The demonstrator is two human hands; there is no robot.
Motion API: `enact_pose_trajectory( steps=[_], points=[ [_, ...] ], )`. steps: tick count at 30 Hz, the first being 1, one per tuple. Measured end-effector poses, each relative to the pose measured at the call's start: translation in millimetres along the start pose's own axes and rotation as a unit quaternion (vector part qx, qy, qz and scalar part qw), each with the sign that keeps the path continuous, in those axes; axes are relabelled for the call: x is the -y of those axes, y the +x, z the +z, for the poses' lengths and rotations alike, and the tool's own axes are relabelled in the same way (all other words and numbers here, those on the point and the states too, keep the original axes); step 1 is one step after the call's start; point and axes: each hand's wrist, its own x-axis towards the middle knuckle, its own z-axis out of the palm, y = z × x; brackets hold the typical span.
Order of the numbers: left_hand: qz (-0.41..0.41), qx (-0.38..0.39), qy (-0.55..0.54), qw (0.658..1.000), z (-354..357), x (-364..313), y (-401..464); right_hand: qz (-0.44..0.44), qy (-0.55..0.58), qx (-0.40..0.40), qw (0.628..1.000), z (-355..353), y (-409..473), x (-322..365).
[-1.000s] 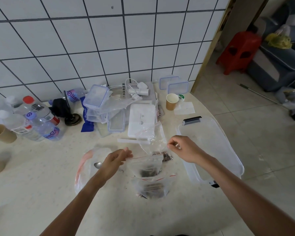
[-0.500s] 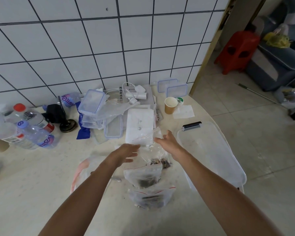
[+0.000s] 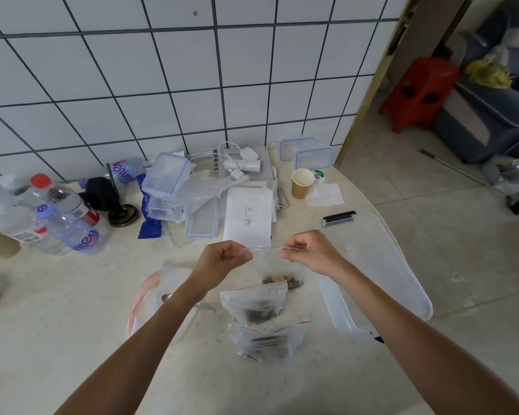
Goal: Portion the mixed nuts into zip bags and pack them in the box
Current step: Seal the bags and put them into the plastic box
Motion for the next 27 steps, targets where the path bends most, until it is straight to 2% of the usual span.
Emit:
enact_pose_trajectory(
  steps=[4,10,18,27],
  points=[
    [0.049,-0.001,-0.032,0.998,1,-1,-11,-0.044,-0.083,0.028,0.995,-2,-2,11],
    [0.047,-0.026,-0.007,0.999,4,-5,-16,-0.096,-0.163,0.067,0.980,29,5,36],
    [0.036,-0.068,0.007,0.997,-12,1,-30,-0.106,-0.165,0.054,0.979,46,10,39],
    [0.047,-0.065,-0.001,0.997,-1,-3,-32,-0.112,-0.152,0.048,0.981,57,8,40]
  ],
)
